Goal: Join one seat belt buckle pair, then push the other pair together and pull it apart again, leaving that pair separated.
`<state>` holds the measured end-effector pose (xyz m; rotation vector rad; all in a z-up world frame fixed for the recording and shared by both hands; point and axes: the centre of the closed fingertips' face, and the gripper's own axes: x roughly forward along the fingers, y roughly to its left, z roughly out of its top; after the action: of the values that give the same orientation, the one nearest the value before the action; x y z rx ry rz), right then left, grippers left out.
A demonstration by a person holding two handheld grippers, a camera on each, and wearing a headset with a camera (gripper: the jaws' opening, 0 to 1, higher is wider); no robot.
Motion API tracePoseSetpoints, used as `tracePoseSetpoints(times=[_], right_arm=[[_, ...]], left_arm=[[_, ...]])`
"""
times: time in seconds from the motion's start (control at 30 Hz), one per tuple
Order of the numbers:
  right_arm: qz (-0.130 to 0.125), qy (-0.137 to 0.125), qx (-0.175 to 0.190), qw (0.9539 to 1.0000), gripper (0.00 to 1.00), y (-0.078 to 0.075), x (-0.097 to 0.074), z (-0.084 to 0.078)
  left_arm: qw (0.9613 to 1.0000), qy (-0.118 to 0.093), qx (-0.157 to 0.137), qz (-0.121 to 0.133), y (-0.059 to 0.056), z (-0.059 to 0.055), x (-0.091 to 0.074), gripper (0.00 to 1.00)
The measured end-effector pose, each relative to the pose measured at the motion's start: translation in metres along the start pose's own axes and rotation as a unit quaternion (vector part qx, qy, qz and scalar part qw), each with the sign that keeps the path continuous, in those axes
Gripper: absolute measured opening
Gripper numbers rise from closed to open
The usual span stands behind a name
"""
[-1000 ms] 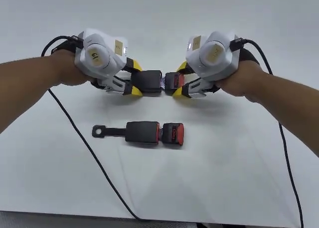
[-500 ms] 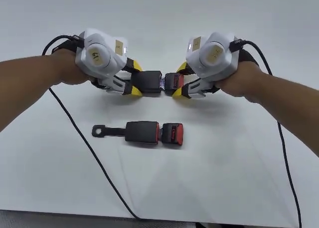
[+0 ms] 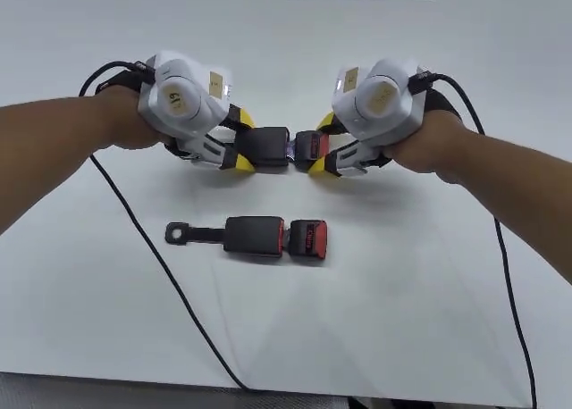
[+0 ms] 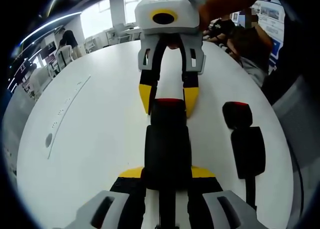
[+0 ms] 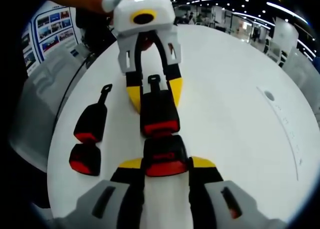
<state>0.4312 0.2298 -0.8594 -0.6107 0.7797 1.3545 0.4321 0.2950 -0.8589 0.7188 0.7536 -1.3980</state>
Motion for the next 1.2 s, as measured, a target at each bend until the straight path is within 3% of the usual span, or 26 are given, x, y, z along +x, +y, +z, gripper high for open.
tracePoseSetpoints(times=[0.33,0.7,1.2], right_arm=[[-0.001,0.01,0.0,1.0,0.33,-0.001,-0.009,-0.012],[-0.004,-0.002,0.005,1.0,0.34,0.003,-0.013,-0.015],[-0.011,0.002,0.011,0.9999,0.34,0.0,-0.037,-0.046]], left_arm=[[1.0,0.001,0.002,-0.001,-0.001,0.0,-0.001,0.33],[0.9999,0.01,0.001,-0.002,-0.001,0.002,0.0,0.33],[0.9999,0.012,0.001,-0.003,-0.002,0.003,-0.001,0.33]])
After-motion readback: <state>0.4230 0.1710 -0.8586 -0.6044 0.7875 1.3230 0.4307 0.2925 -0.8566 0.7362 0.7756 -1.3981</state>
